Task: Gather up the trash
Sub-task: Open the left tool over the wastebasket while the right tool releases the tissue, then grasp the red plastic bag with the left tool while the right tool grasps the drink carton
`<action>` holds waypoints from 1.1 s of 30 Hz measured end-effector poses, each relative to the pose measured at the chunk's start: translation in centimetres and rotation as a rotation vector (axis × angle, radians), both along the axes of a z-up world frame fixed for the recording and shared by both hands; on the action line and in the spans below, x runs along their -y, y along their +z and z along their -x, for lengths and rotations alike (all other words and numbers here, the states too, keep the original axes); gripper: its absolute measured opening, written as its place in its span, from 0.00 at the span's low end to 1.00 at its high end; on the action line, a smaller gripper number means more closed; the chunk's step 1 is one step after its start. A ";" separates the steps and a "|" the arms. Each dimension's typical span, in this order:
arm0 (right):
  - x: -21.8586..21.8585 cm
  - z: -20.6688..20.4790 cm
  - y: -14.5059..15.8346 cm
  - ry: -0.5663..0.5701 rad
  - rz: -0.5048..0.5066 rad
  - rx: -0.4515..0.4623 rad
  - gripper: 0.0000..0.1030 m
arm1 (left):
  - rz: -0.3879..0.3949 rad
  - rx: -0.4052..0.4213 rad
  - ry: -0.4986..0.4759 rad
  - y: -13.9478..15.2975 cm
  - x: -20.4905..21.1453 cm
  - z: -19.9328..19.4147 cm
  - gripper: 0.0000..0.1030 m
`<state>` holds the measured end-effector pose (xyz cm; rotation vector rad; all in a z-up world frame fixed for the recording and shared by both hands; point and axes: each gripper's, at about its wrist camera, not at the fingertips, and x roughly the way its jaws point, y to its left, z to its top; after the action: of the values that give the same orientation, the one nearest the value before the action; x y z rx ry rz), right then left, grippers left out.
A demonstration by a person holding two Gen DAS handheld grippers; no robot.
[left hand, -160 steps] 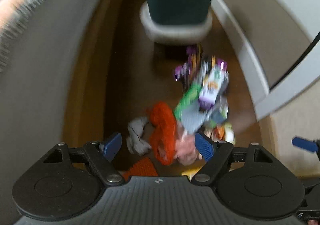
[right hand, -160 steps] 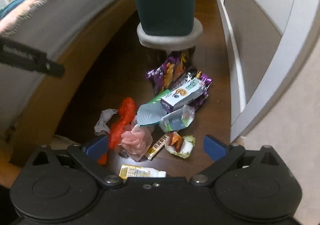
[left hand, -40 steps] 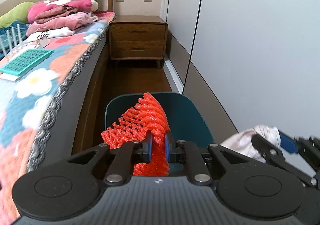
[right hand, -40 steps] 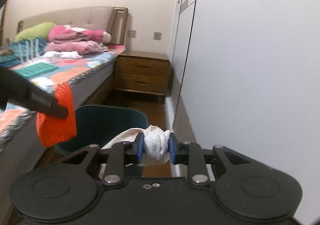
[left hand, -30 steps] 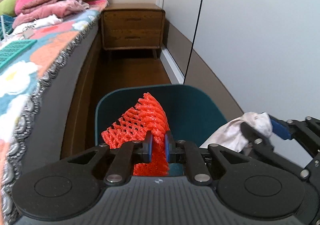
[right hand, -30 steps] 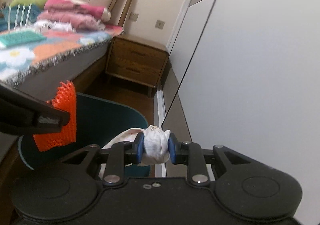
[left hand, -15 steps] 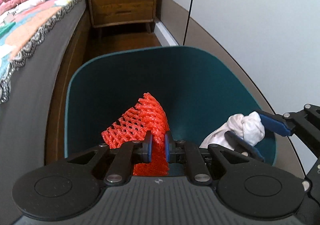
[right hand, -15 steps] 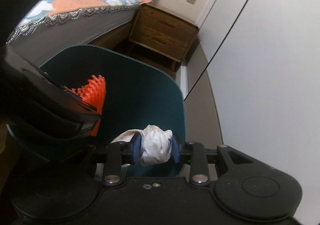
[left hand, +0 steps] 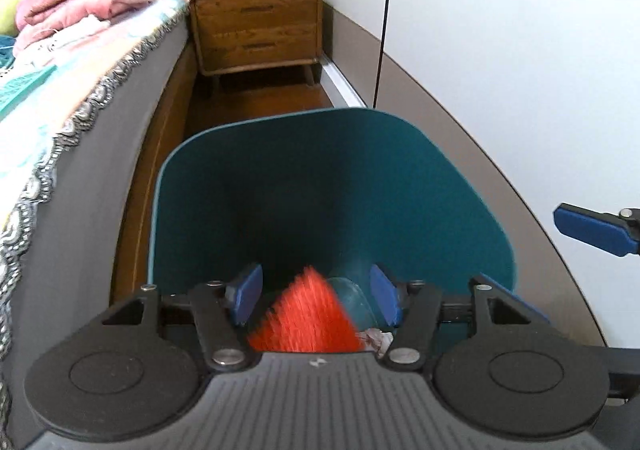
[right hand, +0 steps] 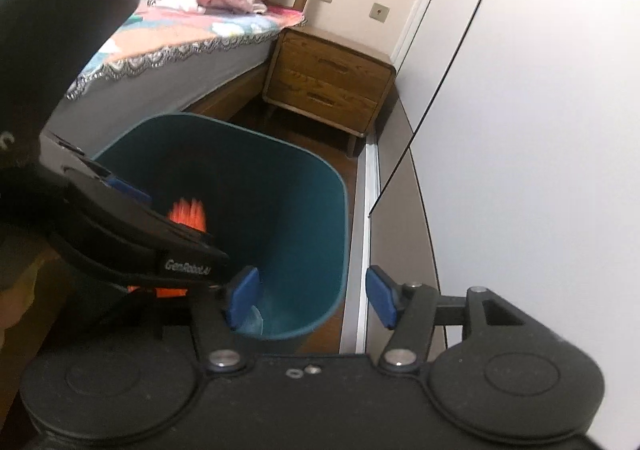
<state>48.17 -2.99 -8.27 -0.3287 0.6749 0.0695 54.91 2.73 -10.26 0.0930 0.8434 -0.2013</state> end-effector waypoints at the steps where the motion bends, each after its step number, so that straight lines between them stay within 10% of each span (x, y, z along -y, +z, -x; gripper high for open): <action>1: 0.4 0.0 0.3 0.001 -0.005 0.005 0.61 | 0.005 0.010 0.005 0.4 0.0 0.7 0.57; 17: 5.5 10.2 4.2 0.018 -0.199 0.066 0.70 | -0.003 0.105 0.048 5.4 0.0 12.4 0.57; 33: 7.7 19.1 1.6 0.014 -0.303 0.074 0.78 | -0.061 0.033 0.045 0.8 -1.2 23.0 0.57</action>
<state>29.04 -10.70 -6.68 -0.0444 0.5785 0.1702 31.88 3.93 -9.47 0.1338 0.8182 -0.1322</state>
